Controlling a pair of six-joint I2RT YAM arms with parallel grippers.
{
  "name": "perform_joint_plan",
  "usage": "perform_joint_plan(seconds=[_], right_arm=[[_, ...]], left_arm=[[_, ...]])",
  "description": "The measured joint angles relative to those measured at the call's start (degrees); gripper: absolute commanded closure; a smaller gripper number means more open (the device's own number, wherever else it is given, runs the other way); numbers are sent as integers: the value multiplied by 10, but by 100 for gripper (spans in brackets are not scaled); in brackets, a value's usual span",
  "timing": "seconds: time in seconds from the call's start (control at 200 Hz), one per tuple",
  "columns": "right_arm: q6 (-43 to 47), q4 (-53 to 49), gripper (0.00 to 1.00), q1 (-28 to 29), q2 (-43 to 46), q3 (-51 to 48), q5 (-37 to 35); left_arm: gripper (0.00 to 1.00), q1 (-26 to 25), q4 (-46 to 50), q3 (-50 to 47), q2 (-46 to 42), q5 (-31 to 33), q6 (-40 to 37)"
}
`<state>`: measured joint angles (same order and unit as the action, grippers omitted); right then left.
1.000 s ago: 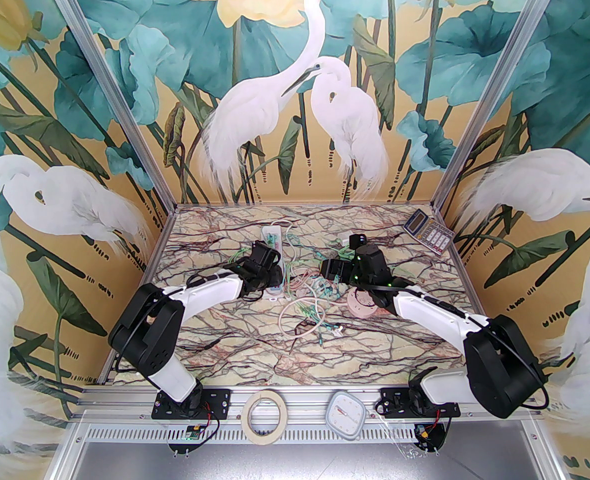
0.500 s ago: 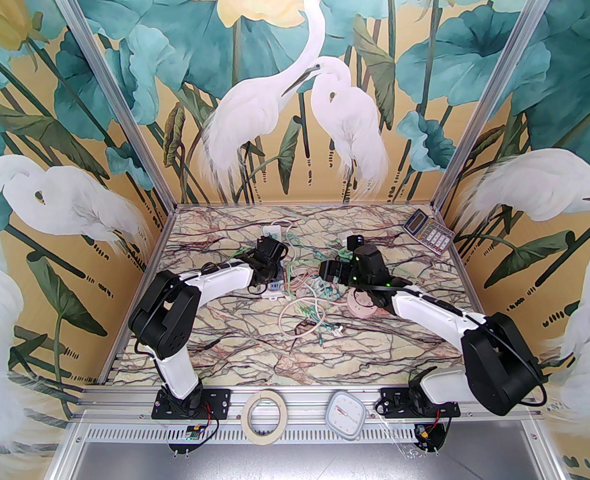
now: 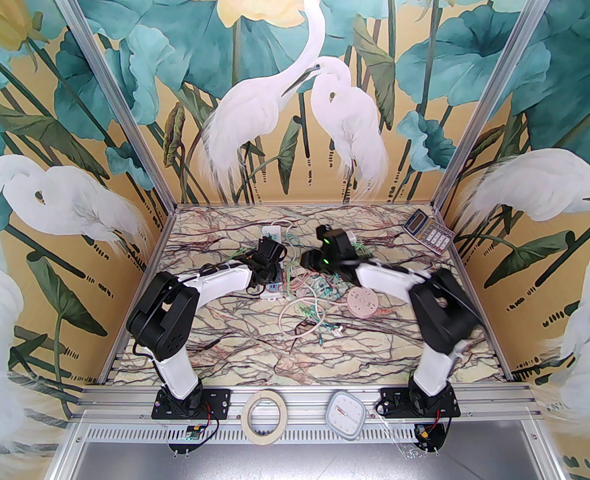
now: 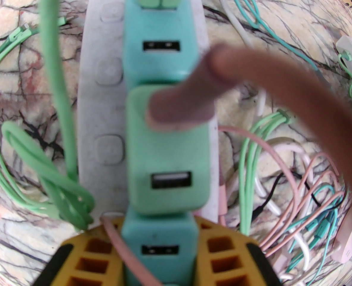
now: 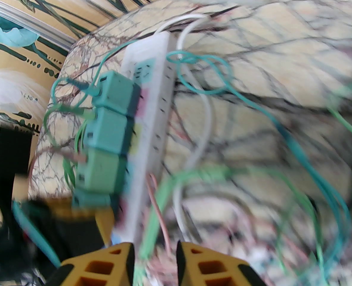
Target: Pull the plug off the socket
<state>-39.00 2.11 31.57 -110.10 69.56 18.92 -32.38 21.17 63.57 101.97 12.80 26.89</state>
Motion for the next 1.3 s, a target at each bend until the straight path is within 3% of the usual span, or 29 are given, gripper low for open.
perform_joint_plan(seconds=[0.13, 0.515, 0.895, 1.135, 1.3], right_arm=[[-16, -24, 82, 4, -85, 87, 21], [-37, -78, 80, 21, -208, 221, 67], [-29, -100, 64, 30, -215, 234, 45], [-28, -100, 65, 37, -214, 231, 34], [-28, -101, 71, 40, -212, 231, 29]], left_arm=[[82, 2, 0, 0, 0, -5, 0], [82, 4, 2, 0, -3, -22, -10], [82, 6, -2, -16, -16, -33, -23], [83, 7, 1, -21, -22, -37, -25], [84, 7, 2, -21, -23, -39, -25]])
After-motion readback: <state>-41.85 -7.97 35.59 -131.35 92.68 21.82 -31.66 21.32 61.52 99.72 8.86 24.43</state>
